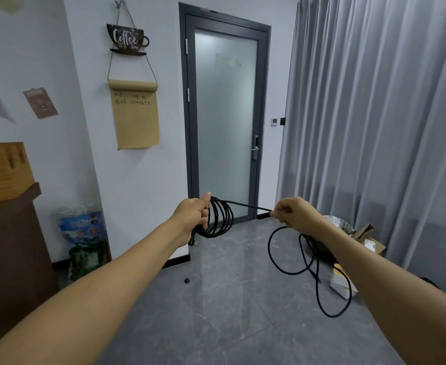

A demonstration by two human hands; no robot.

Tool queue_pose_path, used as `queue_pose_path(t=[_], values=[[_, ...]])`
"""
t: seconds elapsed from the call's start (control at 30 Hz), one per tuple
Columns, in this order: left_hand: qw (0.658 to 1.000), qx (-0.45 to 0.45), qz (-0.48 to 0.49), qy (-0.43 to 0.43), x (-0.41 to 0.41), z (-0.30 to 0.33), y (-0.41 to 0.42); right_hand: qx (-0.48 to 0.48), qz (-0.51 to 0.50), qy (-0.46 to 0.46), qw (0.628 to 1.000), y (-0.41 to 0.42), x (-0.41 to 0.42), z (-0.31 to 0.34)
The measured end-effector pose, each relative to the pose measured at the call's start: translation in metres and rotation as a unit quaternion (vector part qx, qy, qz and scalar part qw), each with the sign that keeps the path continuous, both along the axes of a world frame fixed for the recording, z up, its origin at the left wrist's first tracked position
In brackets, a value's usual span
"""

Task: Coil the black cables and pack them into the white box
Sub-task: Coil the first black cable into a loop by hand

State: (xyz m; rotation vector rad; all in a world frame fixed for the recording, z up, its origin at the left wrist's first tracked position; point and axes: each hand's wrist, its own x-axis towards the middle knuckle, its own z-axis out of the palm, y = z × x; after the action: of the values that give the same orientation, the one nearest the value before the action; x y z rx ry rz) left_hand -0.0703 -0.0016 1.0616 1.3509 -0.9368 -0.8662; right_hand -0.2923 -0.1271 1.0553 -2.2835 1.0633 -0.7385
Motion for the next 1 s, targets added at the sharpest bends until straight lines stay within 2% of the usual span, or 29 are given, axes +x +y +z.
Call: queue_pose_path(t=[0.13,0.23,0.3,0.4,0.47,0.57,0.7,0.87,1.0], values=[[1.000,0.005,0.014,0.004,-0.003,-0.002,-0.002,-0.027,0.016,0.180,0.983,0.001,-0.007,-0.005],[1.000,0.010,0.010,0.001,-0.007,-0.003,-0.002,0.013,0.045,0.296,0.954,0.008,-0.007,-0.011],[1.000,0.013,0.008,-0.006,-0.009,-0.004,-0.002,0.056,0.058,0.331,0.940,0.012,-0.004,-0.016],[1.000,0.016,0.009,-0.014,-0.010,-0.004,-0.001,0.090,0.056,0.336,0.936,0.011,-0.003,-0.021],[1.000,0.016,0.012,-0.023,-0.007,-0.004,0.001,0.150,0.049,0.287,0.945,0.010,-0.005,-0.023],[0.998,0.020,0.014,-0.066,0.000,-0.005,0.004,0.246,0.027,0.123,0.961,0.013,-0.009,-0.020],[0.993,0.020,-0.005,-0.117,-0.001,-0.004,0.007,0.202,-0.023,-0.005,0.979,0.022,0.000,0.000],[0.983,0.027,-0.080,-0.164,-0.015,-0.002,0.010,0.217,-0.040,-0.167,0.961,0.040,0.030,0.023],[0.971,0.048,-0.152,-0.178,-0.026,-0.005,0.013,0.190,0.010,-0.181,0.965,0.057,0.051,0.034]])
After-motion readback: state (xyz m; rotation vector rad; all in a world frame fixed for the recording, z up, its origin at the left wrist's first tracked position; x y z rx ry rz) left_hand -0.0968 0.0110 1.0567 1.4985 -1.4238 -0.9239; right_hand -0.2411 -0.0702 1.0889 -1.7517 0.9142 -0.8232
